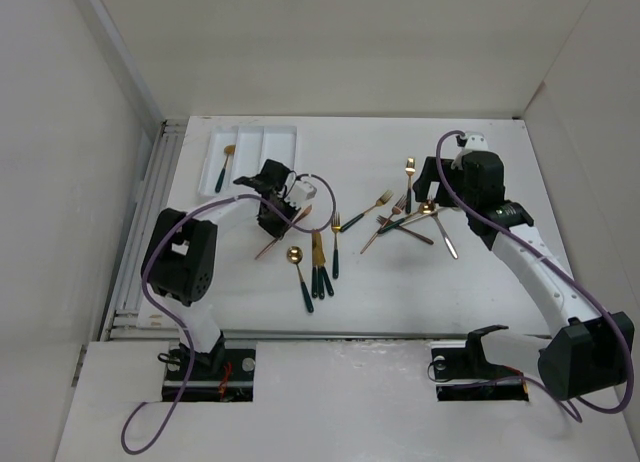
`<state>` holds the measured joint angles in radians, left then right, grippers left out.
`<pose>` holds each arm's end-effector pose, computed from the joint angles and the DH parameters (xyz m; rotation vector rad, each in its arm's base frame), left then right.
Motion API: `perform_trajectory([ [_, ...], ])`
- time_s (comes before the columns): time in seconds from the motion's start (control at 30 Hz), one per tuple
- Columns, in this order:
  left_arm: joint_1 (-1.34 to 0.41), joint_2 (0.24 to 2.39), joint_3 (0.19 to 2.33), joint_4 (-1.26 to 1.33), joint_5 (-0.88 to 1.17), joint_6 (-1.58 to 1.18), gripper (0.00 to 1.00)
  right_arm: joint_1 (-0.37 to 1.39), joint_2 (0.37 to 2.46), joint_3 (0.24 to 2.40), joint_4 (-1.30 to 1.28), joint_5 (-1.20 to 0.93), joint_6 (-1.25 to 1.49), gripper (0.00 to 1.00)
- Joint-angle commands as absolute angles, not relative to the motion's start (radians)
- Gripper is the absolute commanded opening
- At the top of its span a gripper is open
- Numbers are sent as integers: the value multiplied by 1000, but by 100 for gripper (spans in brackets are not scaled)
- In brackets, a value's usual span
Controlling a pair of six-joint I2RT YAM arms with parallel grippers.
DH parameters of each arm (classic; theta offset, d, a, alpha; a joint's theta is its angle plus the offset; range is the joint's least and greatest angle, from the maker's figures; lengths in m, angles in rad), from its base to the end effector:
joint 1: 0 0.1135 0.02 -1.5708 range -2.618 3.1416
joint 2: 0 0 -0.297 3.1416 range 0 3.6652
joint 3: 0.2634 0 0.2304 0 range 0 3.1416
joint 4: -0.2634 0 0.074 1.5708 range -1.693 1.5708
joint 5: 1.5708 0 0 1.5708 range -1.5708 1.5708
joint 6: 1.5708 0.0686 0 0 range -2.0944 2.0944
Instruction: Sort the eating utensils into containers
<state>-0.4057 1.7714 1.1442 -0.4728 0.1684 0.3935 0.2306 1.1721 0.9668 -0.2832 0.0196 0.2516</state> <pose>0.3251 -0.1521 0.1963 1.0858 2.4324 -0.2287 0.2540 0.0583 0.3337 0.0340 2.0705 0.2774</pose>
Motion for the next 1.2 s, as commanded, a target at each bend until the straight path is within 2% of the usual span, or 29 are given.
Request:
perform_trajectory([
  [0.0,-402,1695,1227,-477,258,347,0,239,1167,991,-247,37,256,97],
  [0.2,-362,1660,1344,-488,333,275,0,239,1187,1009,-247,37,256,97],
  [0.37,-259,1672,1494,-479,344,166,0,239,1233,1037,-238,17,256,97],
  [0.53,-147,1817,1681,-478,344,72,0,239,1311,1098,-227,-5,265,97],
  [0.73,-104,2012,1865,-448,224,15,0,239,1370,1166,-227,-14,275,97],
  [1.17,-77,2201,1910,-370,92,17,0,239,1456,1242,-245,-5,304,97],
])
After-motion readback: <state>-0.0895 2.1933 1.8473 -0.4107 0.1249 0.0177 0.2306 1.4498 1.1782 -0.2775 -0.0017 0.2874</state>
